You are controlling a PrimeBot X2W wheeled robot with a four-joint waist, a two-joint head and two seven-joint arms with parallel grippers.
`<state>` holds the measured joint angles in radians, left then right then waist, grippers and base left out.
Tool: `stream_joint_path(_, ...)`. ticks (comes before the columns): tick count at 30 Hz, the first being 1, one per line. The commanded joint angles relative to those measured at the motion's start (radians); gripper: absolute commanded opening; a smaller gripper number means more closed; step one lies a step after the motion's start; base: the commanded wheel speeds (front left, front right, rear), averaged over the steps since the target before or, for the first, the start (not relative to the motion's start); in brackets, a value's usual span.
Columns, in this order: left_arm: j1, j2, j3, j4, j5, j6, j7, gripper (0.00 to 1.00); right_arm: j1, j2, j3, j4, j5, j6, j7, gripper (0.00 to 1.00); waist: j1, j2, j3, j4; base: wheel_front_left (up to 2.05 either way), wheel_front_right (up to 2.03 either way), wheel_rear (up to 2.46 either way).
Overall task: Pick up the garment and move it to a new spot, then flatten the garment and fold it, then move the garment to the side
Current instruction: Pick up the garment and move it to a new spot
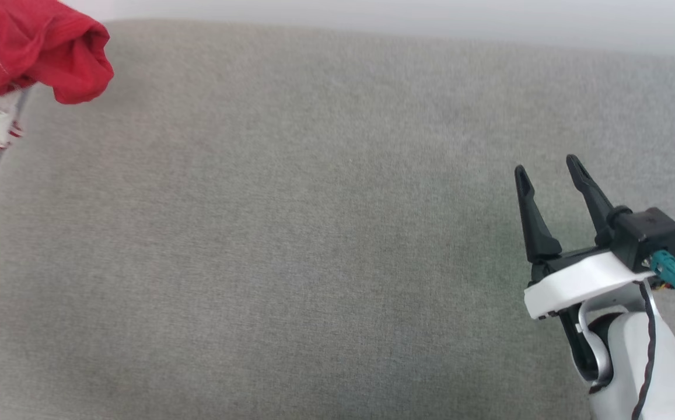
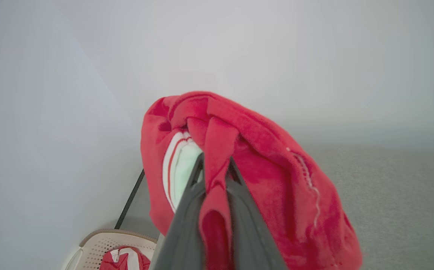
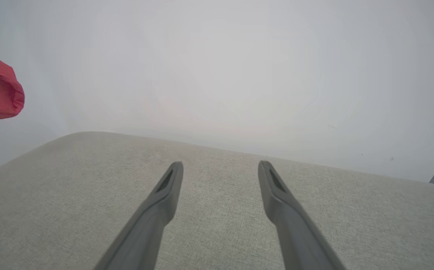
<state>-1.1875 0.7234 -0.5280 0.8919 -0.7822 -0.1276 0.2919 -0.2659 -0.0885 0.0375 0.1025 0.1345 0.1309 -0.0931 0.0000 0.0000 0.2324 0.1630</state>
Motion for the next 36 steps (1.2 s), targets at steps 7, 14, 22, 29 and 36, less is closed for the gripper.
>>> stream_joint_path(7, -0.02, 0.028, -0.046, -0.126, 0.008, -0.003, 0.042, 0.0, 0.035, 0.015, -0.025, 0.011, 0.015, 0.0, -0.031, 1.0, 0.0, 0.0, -0.071, -0.007, 0.0, 0.0, 0.0)
stream_joint_path(14, 0.024, 0.053, -0.086, -0.31, 0.017, 0.011, 0.115, 0.0, 0.056, 0.027, -0.071, 0.004, 0.021, 0.0, -0.052, 1.0, 0.0, 0.0, -0.097, -0.077, 0.0, 0.0, 0.0)
stream_joint_path(22, 0.138, 0.072, -0.108, -0.612, -0.057, 0.082, 0.259, 0.0, 0.089, 0.036, -0.133, -0.011, 0.017, 0.0, -0.069, 1.0, 0.0, 0.0, -0.099, -0.201, 0.0, 0.0, 0.0)
stream_joint_path(29, 0.272, 0.076, -0.166, -0.867, -0.094, 0.171, 0.38, 0.0, 0.113, 0.039, -0.154, -0.008, 0.041, 0.0, -0.083, 1.0, 0.0, 0.0, -0.073, -0.305, 0.0, 0.0, 0.0)
stream_joint_path(36, 0.402, 0.032, -0.259, -0.942, -0.105, 0.223, 0.429, 0.0, 0.11, 0.039, -0.115, 0.032, 0.09, 0.0, -0.109, 1.0, 0.0, 0.0, -0.039, -0.376, 0.0, 0.0, 0.0)
